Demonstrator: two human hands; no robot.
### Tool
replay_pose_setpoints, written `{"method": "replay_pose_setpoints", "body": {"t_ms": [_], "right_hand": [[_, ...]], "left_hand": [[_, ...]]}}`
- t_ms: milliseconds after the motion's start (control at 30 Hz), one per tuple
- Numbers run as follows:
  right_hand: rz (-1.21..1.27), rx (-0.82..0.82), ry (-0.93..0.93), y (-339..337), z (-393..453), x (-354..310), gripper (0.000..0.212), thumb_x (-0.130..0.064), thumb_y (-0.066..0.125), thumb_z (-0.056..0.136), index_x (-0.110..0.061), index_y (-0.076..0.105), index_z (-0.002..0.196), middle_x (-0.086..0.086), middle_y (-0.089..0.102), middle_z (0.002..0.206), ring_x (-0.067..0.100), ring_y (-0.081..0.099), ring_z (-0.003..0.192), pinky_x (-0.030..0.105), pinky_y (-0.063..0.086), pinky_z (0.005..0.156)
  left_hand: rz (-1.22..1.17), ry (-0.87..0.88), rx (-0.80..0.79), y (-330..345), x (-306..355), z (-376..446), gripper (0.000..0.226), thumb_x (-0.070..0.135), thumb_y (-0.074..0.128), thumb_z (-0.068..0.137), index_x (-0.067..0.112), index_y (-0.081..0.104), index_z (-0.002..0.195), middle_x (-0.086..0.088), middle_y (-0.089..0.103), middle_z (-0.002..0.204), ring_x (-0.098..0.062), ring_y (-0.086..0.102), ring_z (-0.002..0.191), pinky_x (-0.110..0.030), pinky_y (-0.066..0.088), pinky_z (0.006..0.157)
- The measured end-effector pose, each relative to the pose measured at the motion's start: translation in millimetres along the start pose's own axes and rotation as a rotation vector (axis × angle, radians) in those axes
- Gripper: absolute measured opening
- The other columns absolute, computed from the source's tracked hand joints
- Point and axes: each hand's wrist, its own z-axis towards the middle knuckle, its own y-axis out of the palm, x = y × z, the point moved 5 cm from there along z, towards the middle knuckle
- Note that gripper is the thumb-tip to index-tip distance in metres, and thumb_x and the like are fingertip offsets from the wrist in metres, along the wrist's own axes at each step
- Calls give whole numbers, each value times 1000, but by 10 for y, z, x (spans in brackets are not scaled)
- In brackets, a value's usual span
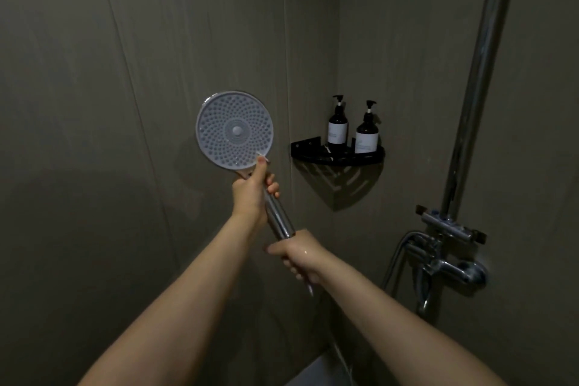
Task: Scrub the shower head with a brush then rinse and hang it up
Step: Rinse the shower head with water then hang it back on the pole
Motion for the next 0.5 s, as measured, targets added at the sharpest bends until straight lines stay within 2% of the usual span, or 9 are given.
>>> {"method": "replay_pose_setpoints", "body": {"t_ms": [67,133,167,233,300,333,367,433,500], "right_hand": [[133,-313,79,13,-49,50,32,-32,63,83,-22,46,58,-9,37,37,4,29,29,16,23,31],[122,-364,97,-44,-81,41,37,-33,63,84,-23,45,53,-9,37,36,4,30,29,15,25,31],[54,-268,70,-91,-72,25,34,-32,66,82,-22,47,55,-8,41,38,5,35,31,17,28,34],[-151,93,-55,-228,-81,-57,19,-30,73,75,-15,62,70,0,58,56,13,53,47,21,37,44],[-308,408,-149,-308,-136,-102,31,-27,74,73,-10,69,98,8,70,85,21,67,76,21,41,57],[-309,481,-131,-307,-154,-93,35,-25,72,74,-9,68,105,9,71,93,24,68,85,21,41,59],[-274,493,-87,-297,-185,-77,32,-21,69,75,-7,67,104,9,71,91,25,69,83,20,41,57],[-117,247,3,-262,-172,24,7,-15,62,78,-9,60,80,3,62,56,16,59,45,18,37,41],[79,-172,107,-172,-212,124,29,-13,54,85,-17,41,59,-7,38,33,4,30,25,14,22,31]], "left_hand": [[-10,-34,-74,51,-33,-11,30,33,49,94,14,48,70,7,38,40,-4,34,32,-13,32,36],[-24,-45,-64,76,-52,-32,34,35,47,94,15,47,67,8,38,40,-4,33,32,-13,32,35],[-17,-37,-29,76,-54,-42,34,36,49,93,15,47,66,8,38,40,-4,34,32,-13,32,36],[14,-6,60,77,-62,-63,34,35,56,90,15,48,64,6,41,43,-6,37,35,-17,35,38],[19,20,119,107,-88,-90,33,35,59,88,15,49,64,4,42,45,-6,39,36,-18,37,39],[14,19,114,136,-110,-99,33,35,60,87,14,48,64,4,42,44,-6,39,35,-18,37,39],[16,9,85,170,-136,-104,33,34,59,88,14,47,64,5,42,43,-6,38,35,-17,36,38],[38,-50,-35,259,-195,-112,35,34,54,91,15,44,63,7,38,40,-4,35,33,-15,33,37],[20,-145,-154,332,-267,-130,38,37,45,94,18,39,63,10,33,38,-2,31,31,-13,29,35]]}}
